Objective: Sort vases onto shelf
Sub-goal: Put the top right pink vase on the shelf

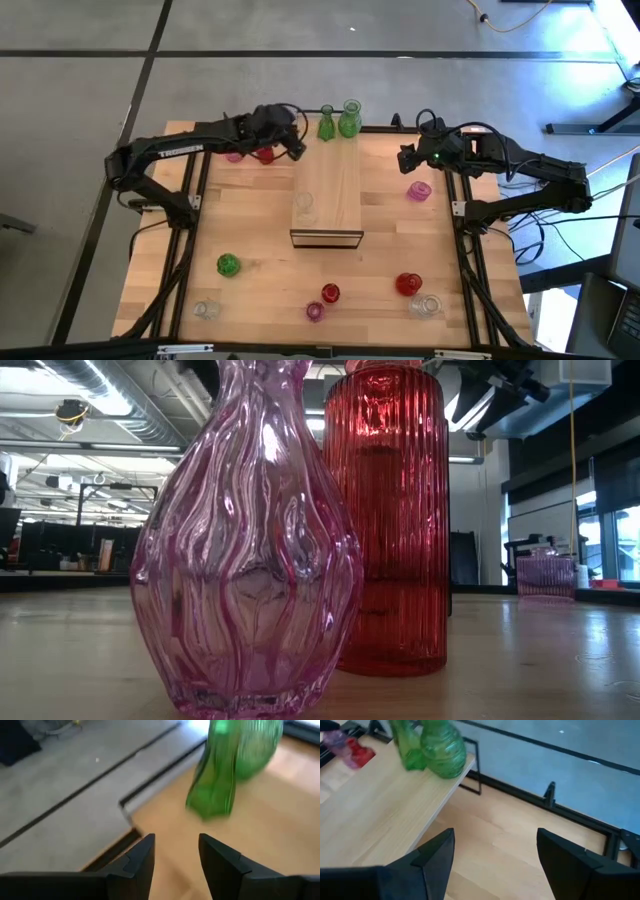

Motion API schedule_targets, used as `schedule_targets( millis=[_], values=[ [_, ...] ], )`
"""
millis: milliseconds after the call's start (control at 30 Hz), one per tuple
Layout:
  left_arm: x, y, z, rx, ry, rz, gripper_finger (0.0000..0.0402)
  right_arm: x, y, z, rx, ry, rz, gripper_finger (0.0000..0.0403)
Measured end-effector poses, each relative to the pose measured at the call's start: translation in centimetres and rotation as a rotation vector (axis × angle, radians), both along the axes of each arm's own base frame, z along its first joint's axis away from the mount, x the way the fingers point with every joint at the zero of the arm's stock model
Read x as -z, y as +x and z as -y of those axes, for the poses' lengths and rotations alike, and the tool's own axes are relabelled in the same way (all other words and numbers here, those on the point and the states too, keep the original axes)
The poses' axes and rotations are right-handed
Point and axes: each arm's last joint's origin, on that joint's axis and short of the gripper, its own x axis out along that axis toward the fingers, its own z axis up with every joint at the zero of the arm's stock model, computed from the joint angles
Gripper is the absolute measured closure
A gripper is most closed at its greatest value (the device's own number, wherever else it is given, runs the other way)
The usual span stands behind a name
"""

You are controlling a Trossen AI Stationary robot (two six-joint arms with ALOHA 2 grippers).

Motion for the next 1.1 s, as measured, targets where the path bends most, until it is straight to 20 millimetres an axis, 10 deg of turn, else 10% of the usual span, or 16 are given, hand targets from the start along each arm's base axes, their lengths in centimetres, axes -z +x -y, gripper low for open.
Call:
schedule_targets(
  millis=[367,733,1100],
  values=[
    [-3.8,-6.9,4.6,0.038,-0.162,0.002,0.0256,-0.1,0.3,-0.1,-0.069,0.004,0.0,0.0142],
    [-4.2,-13.3,10.3,0.235,-0.751,-0.092,0.0256,0.3,1.1,0.1,-0.11,-0.039,-0.026,0.0142],
    [-4.0,-13.9,14.7,0.36,-0.837,-0.218,0.0257,4.5,2.7,-0.1,-0.225,0.073,0.007,0.0142]
  ],
)
